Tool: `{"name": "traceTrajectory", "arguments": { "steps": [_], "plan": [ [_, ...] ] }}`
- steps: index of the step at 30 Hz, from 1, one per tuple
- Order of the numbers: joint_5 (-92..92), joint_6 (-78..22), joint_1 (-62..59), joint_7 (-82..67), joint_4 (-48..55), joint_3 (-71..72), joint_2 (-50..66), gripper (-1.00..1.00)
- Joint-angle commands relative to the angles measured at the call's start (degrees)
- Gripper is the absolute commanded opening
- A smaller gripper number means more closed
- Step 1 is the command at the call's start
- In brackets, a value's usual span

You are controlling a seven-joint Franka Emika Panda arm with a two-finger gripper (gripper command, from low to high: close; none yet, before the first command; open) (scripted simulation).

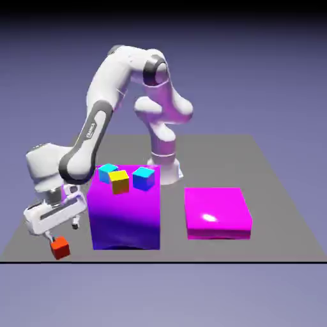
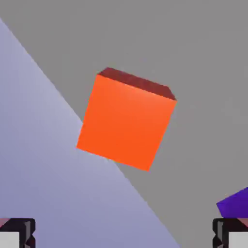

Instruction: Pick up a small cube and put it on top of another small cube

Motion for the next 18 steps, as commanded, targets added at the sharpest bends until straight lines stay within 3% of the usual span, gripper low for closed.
{"name": "traceTrajectory", "arguments": {
  "steps": [1, 8, 9, 14, 18],
  "plan": [
    [1.32, 0.57, -1.11, 2.49, 0.02, -0.52, 0.6, 0.0],
    [7.17, 5.62, -3.18, -0.52, 4.23, 3.38, 9.81, 0.0],
    [7.17, 5.62, -3.18, -0.52, 4.23, 3.38, 9.81, -1.0],
    [2.21, 1.26, -1.64, 2.9, 0.36, -0.56, 1.52, -1.0],
    [-4.42, -4.31, -3.7, -4.37, -0.87, 1.38, -5.63, -1.0]
  ]
}}
